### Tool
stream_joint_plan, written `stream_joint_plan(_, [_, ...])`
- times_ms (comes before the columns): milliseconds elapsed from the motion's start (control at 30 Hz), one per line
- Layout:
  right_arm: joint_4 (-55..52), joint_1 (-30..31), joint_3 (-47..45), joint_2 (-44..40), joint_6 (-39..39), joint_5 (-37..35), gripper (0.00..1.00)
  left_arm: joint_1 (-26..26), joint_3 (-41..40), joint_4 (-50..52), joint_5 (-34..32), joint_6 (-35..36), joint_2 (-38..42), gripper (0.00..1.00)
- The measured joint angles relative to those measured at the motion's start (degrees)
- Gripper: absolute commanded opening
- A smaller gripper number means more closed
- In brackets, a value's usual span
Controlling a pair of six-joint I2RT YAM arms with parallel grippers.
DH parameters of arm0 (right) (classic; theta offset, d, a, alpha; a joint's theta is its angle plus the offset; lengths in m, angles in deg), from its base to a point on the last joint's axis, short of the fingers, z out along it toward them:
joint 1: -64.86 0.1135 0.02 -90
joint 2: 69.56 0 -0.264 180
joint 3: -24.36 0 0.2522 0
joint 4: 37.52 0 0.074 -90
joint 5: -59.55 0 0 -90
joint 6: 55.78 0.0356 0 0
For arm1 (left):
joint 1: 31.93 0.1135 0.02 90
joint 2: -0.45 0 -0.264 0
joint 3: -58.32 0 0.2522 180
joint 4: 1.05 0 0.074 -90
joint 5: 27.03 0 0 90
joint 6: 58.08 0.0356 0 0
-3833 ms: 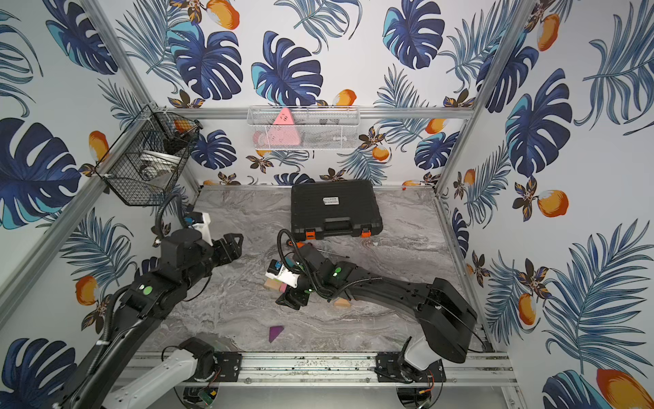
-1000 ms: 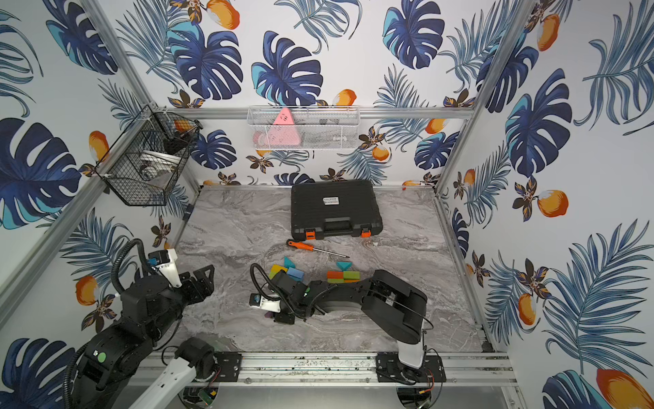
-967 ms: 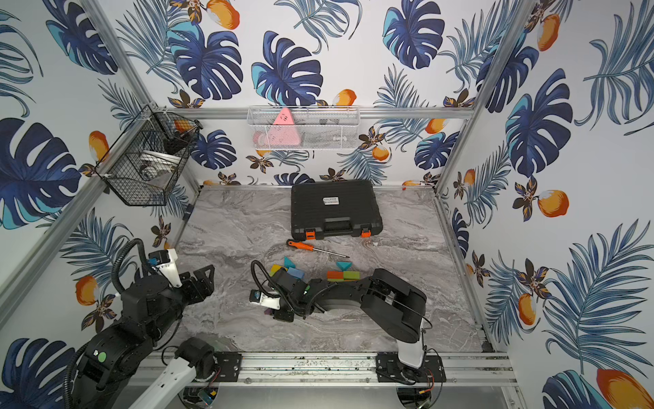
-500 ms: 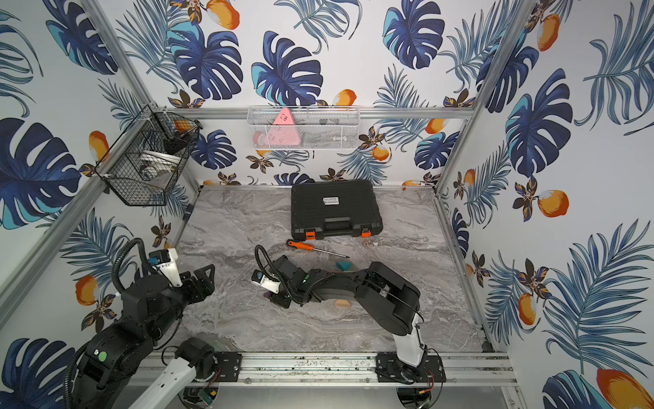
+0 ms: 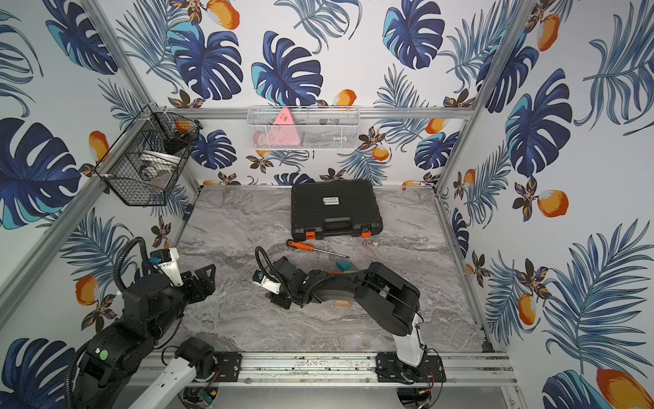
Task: Assemble a piece of candy with building blocks
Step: Assemble the building block at the center of the board.
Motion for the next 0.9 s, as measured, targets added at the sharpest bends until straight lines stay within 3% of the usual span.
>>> stream_joint_plan(900, [0.11, 0.52, -0.61, 0.00, -0.63, -2.99, 0.41, 0.07, 0.00, -0.35, 0.31, 0.13, -0.31, 0.79])
